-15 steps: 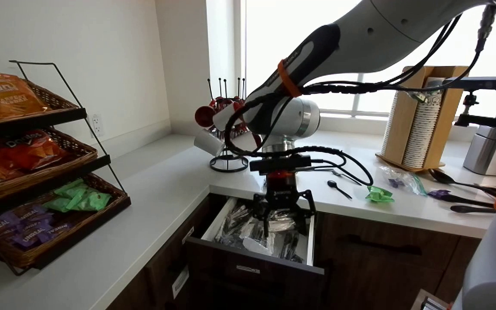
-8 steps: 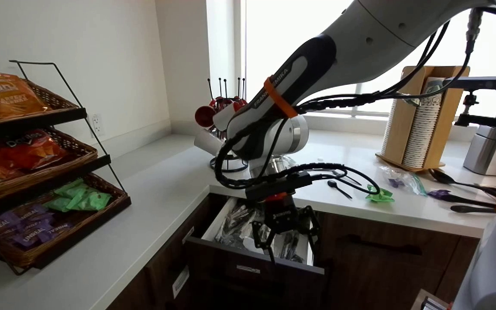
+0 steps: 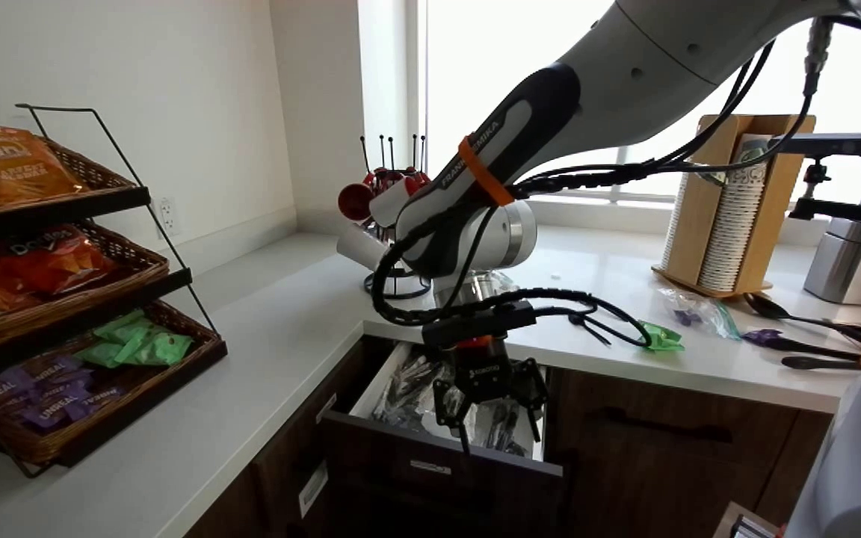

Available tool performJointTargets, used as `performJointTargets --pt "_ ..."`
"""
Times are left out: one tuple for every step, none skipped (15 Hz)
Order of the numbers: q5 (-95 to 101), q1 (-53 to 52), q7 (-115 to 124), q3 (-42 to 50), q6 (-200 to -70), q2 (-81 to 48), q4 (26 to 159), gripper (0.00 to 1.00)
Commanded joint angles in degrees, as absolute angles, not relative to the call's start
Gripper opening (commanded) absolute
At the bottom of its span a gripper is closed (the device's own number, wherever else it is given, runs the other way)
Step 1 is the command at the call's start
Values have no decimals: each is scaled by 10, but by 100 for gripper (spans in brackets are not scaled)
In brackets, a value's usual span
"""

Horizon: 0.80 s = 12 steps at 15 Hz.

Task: Remove a fork from the open drawer, then close the drawer

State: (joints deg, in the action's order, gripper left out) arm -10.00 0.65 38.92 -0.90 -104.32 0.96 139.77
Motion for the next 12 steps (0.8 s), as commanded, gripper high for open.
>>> performJointTargets --pt "-136 -3 415 -13 -1129 -14 1416 100" --pt "-143 -5 421 -14 -1158 -19 1422 100" --pt "-145 -7 431 -15 -1190 -24 1429 100" --pt "-148 -9 439 -14 -1219 -27 1436 100" --pt "-150 -11 445 -14 -1241 -32 1440 100" --pt "-155 -13 448 -14 -1258 -37 1443 100" --pt "-155 -16 455 -14 -1273 -39 1446 100" --pt "-156 -17 459 -14 -1279 -43 1447 100" --pt "-158 -19 466 -14 -1289 -44 1450 100" --pt "-160 -20 475 -14 -1300 -45 1453 100" --pt "-157 -22 484 -14 -1309 -48 1455 100" --pt "-155 -24 495 -15 -1320 -51 1457 100"
